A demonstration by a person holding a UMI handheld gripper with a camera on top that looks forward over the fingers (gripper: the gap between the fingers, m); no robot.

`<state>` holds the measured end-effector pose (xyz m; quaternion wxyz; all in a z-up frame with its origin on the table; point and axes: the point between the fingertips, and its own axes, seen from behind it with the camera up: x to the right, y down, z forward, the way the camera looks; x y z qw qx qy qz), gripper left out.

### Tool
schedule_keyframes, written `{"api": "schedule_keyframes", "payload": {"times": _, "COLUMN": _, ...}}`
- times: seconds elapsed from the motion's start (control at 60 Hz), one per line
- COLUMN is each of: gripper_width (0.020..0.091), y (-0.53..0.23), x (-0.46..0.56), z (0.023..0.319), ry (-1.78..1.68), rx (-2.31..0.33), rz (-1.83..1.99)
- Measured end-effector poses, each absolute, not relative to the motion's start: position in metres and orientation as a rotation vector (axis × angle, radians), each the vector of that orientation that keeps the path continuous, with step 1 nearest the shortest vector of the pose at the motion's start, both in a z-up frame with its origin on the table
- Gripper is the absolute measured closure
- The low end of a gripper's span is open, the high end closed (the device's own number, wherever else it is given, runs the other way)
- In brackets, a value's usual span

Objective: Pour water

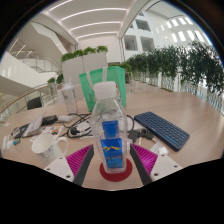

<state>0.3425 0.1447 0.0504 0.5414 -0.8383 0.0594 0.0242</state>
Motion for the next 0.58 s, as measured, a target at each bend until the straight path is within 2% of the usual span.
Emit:
{"api": "schedule_keyframes", "payload": {"times": 0.217, "gripper_width": 0.0273, "y": 0.044, "x": 0.327, "z": 0.084, "ry": 0.165, "rx": -2.026, "rz": 0.007}}
{"api": "schedule_keyframes", "payload": {"times": 0.433, "gripper_width": 0.0272, "y": -0.065, "x": 0.279, "z": 0.145, "ry": 0.17, "rx": -2.021, "rz": -0.062}}
{"api": "schedule_keyframes", "payload": {"times": 0.583, "gripper_width": 0.0274, "y": -0.134, "x": 0.236, "z": 0.172, "ry": 0.201, "rx": -2.034, "rz": -0.101}}
